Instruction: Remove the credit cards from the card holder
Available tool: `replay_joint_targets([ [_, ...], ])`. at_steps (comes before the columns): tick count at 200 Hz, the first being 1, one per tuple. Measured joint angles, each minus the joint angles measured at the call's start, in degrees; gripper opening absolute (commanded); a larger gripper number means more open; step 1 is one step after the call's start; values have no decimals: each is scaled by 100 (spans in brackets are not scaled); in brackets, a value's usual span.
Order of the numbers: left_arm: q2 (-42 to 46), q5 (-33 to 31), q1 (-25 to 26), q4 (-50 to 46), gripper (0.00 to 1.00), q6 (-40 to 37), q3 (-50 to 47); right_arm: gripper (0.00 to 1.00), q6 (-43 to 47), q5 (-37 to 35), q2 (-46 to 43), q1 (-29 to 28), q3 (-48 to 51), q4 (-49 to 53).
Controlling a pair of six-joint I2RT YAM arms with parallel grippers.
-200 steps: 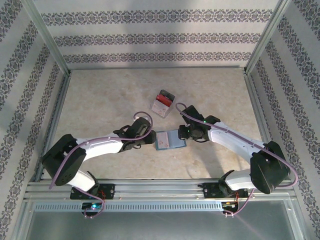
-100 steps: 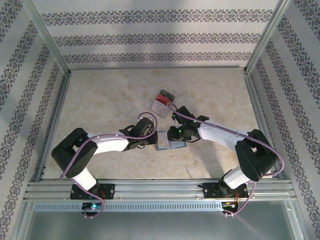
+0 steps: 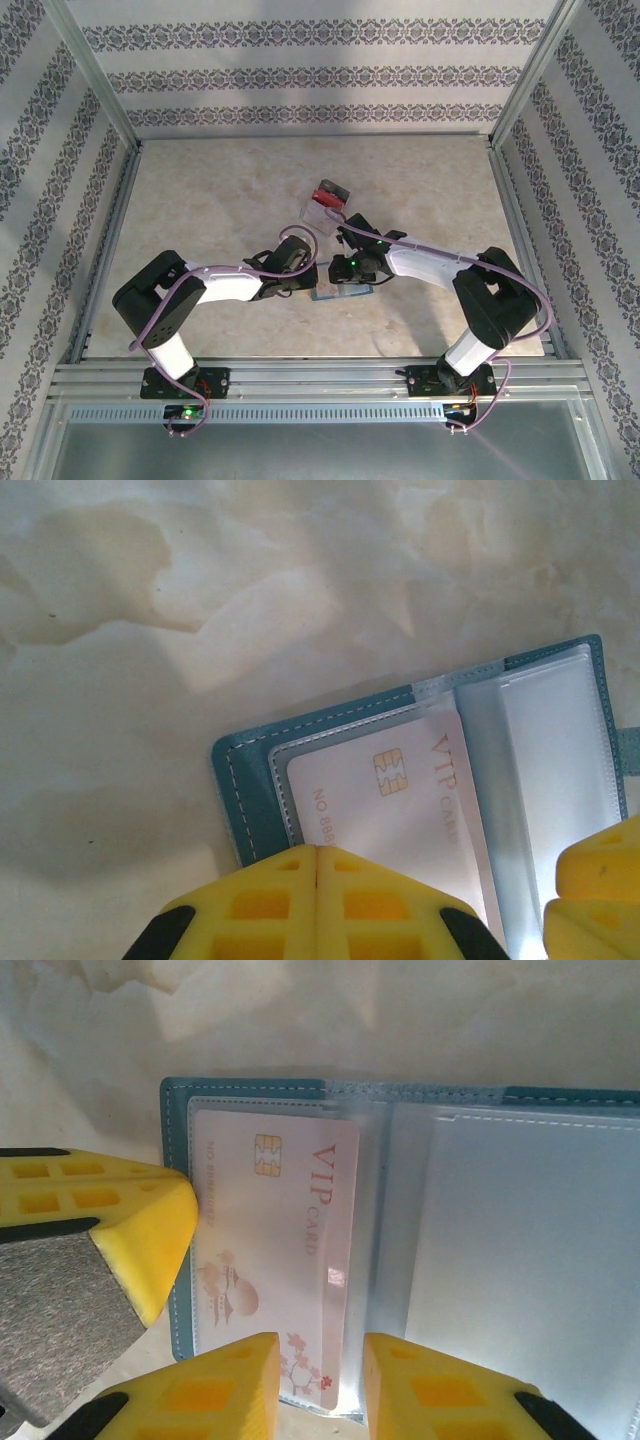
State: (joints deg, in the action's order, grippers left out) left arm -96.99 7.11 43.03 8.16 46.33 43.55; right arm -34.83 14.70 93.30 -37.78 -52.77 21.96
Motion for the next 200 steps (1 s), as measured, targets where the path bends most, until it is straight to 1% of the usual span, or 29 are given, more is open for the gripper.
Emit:
replay_joint_targets([
  [93, 0, 2, 0, 0, 5, 63, -2, 34, -114, 195, 129, 2, 0, -214],
  [200, 0, 2, 0, 0, 5, 66, -2, 34, -133, 297, 326, 17, 2, -417],
])
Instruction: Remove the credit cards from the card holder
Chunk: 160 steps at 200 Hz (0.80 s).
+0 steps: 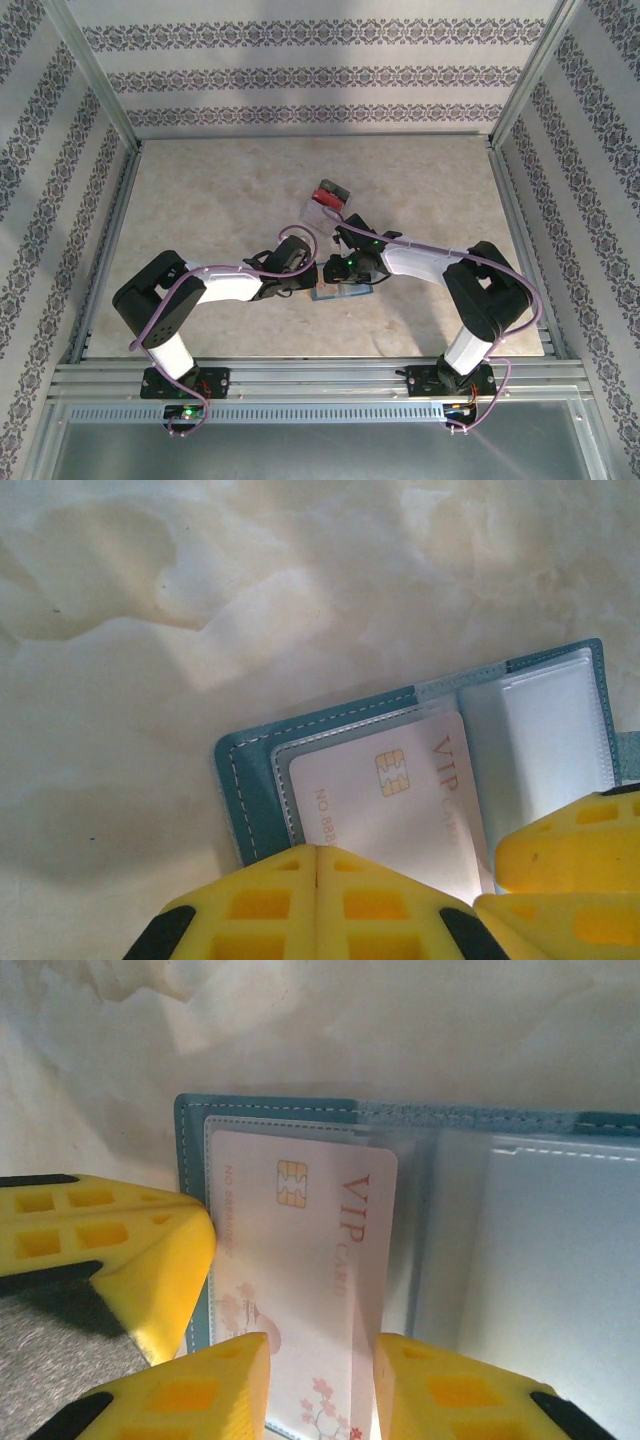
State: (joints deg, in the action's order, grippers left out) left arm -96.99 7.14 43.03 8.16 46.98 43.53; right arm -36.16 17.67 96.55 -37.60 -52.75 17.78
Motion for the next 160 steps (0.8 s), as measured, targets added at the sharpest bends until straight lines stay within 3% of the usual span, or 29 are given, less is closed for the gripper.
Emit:
replay_joint_targets([
  [160, 0, 17, -2, -4, 5, 2, -22, 33, -28, 48, -17, 114, 310, -313],
])
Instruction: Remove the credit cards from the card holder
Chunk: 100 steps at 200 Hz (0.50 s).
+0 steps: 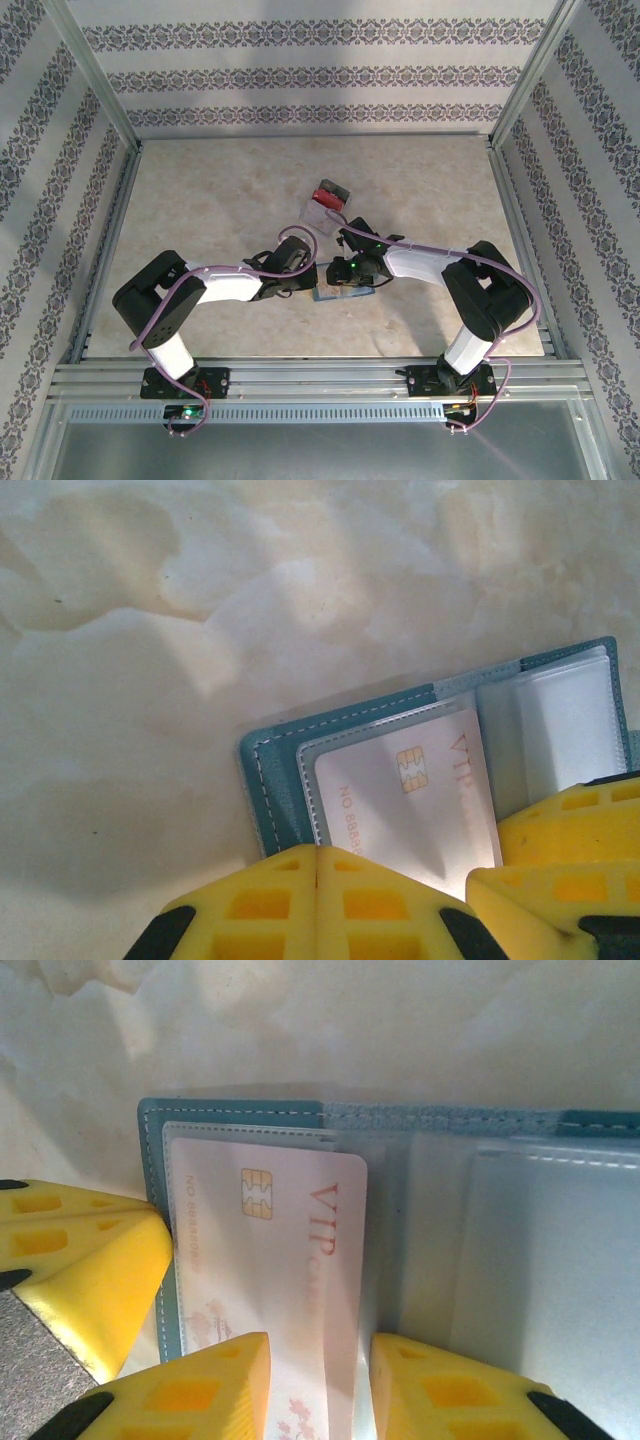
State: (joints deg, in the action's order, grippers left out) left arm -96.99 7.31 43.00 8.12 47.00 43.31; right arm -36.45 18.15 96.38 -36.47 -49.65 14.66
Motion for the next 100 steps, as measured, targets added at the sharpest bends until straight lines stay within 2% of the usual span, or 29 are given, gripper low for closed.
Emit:
replay_joint_targets([
  [100, -7, 2, 0, -4, 4, 0, -4, 32, -356, 813, -87, 299, 470, -861],
])
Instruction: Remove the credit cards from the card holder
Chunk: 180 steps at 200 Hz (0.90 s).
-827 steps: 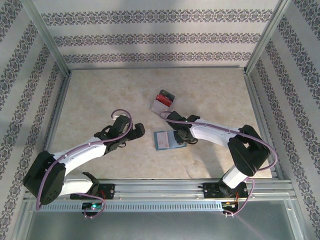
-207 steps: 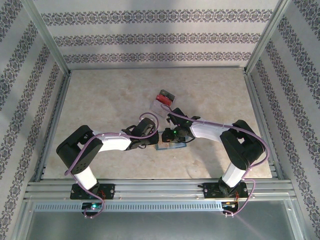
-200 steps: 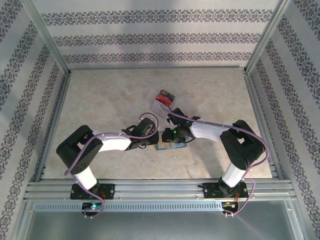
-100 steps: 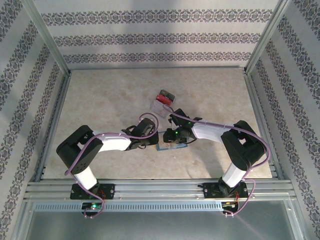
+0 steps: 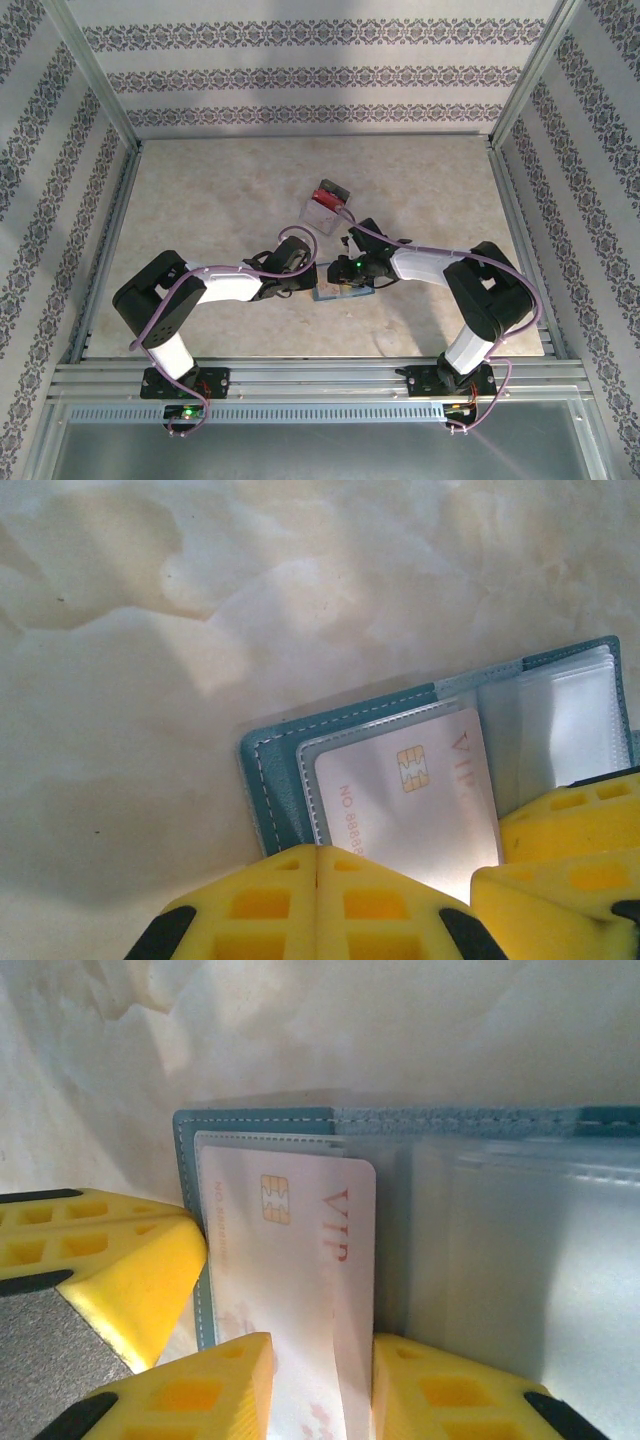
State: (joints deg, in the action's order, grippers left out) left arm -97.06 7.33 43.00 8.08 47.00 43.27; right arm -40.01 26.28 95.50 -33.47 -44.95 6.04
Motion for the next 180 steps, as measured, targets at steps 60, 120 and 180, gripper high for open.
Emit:
replay_joint_targets([
  [60, -2, -4, 0, -13, 4, -2, 0, 31, -278, 535, -103, 203, 428, -774],
  [120, -2, -31, -37, -35, 4, -2, 0, 27, -566, 846, -79, 262, 649, -1322],
  [180, -2, -50, -37, -74, 4, -2, 11, 18, -750, 1058, -31, 376, 802, -1657],
])
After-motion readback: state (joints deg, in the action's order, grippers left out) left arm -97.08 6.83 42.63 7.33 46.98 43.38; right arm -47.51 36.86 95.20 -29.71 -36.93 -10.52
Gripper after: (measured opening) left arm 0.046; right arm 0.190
